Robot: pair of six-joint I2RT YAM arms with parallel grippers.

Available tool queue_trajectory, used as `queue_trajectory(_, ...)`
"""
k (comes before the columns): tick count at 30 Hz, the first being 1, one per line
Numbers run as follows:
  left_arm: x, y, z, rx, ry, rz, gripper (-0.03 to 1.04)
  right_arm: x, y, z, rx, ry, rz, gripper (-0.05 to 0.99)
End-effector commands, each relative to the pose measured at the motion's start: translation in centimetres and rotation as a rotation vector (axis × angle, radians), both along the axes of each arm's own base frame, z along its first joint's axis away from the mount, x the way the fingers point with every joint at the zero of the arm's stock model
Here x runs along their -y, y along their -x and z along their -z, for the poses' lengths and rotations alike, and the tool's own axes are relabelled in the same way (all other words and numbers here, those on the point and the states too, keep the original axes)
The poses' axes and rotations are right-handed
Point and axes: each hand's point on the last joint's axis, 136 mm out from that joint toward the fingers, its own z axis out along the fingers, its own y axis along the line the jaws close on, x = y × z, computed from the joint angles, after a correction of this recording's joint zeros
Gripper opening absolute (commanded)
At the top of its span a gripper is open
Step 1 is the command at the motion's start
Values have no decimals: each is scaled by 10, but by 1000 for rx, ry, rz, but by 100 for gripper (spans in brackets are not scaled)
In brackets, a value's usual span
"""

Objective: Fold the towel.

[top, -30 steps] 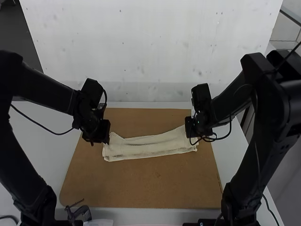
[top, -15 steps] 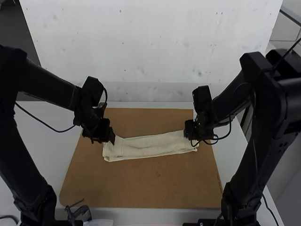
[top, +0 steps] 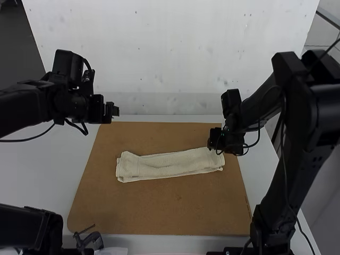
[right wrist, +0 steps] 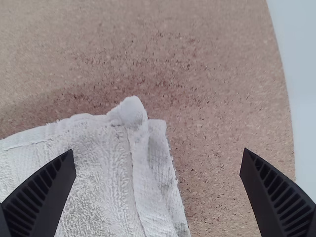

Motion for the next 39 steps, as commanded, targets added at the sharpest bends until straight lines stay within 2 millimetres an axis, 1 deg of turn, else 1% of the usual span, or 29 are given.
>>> queue_trajectory(1,-3,3,-2,24,-2,5,100,-3,-3,14,-52,-51,30,83)
queue_trajectory(3,-6,4,0,28,-4,0,100,-5,0,22,-80,-51,28,82)
queue_trajectory(4,-6,4,1,32,-3,0,100,-7,1,26,-94,-49,24,77)
queue_trajectory(5,-6,4,3,32,-3,-1,100,-10,2,28,-103,-49,19,67)
queue_trajectory(6,-7,4,5,31,-3,-3,100,-11,3,30,-111,-48,19,54)
queue_trajectory(8,-8,5,8,23,-5,-6,100,-16,5,33,-125,-46,11,21)
queue_trajectory(9,-8,5,9,20,-4,-6,100,-17,6,34,-130,-43,7,9)
queue_trajectory(10,-10,5,11,17,-6,-8,100,-19,7,35,-137,-41,3,1)
queue_trajectory(13,-12,4,12,21,2,-16,99,-19,11,37,-162,-28,3,2)
queue_trajectory(15,-13,5,16,11,1,-16,99,-16,11,36,-161,-26,10,2)
queue_trajectory(19,-13,5,20,18,2,-16,99,1,4,30,-149,-24,46,2)
queue_trajectory(23,-12,5,20,19,3,-15,99,32,-6,17,-117,-7,84,2)
queue_trajectory(30,-11,3,21,32,7,-13,99,100,-21,-6,-68,28,175,2)
queue_trajectory(36,-10,4,23,29,7,-12,99,155,-30,-16,-49,65,243,2)
queue_trajectory(39,-10,4,24,29,8,-11,99,176,-33,-19,-46,74,268,2)
